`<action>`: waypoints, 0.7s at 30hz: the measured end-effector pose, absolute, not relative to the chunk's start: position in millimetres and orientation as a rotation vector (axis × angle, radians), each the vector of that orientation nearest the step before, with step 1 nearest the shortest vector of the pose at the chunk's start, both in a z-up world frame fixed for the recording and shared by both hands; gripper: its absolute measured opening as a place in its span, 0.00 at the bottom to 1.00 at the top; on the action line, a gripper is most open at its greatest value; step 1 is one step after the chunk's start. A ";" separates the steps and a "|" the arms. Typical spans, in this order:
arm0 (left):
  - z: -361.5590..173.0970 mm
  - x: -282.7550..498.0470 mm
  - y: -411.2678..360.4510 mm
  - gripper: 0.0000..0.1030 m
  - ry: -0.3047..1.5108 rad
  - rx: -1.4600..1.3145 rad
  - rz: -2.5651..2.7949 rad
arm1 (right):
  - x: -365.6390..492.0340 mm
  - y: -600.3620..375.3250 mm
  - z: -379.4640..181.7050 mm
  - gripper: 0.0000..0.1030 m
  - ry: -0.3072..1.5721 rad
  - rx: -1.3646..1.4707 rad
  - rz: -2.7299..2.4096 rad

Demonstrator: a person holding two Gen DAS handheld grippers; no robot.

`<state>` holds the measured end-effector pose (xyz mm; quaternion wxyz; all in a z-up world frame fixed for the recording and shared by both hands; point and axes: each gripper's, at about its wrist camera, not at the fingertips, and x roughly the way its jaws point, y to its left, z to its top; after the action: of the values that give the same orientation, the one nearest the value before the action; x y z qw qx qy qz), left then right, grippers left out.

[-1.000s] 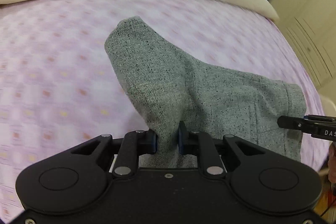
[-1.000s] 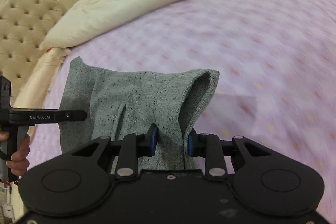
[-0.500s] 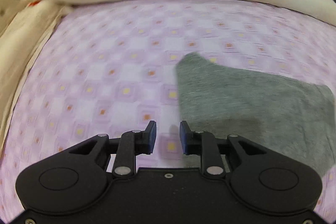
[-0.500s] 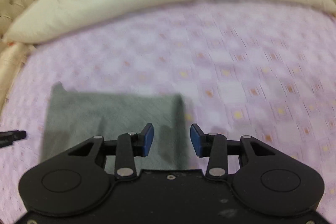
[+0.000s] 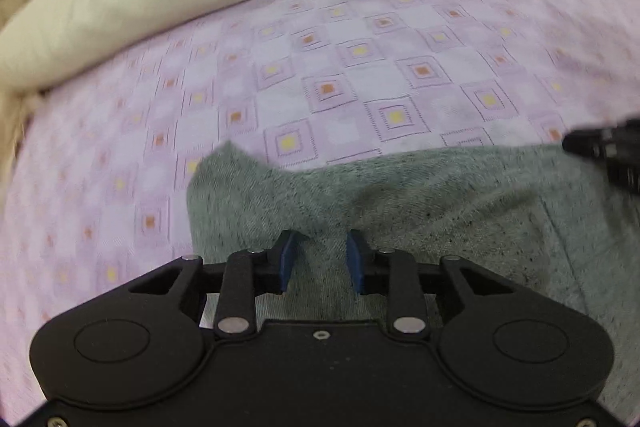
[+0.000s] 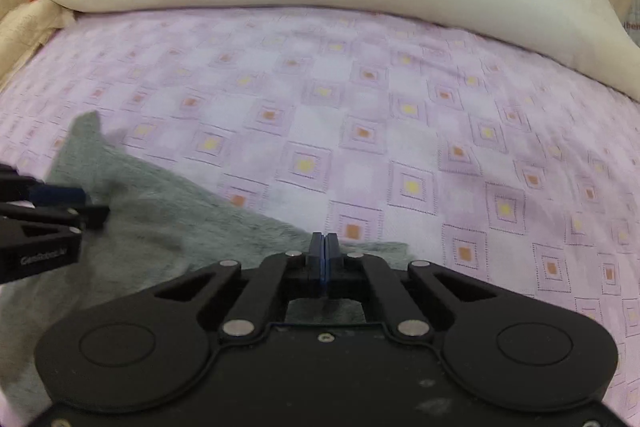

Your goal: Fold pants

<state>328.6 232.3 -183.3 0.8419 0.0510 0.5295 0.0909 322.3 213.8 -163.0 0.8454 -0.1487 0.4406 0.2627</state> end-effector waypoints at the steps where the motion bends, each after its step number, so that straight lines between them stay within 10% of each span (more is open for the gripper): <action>1: -175.8 326.0 230.0 0.34 1.105 0.122 0.200 | 326.4 213.3 -162.2 0.00 0.941 -0.303 0.556; 21: -147.5 230.3 165.0 0.45 1.087 -0.084 0.086 | 203.2 146.4 -141.0 0.10 0.970 -0.324 0.644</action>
<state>230.3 165.0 -147.5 0.8543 -0.0400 0.5166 0.0407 203.2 146.4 -141.0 0.8229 -0.1525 0.4560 0.3027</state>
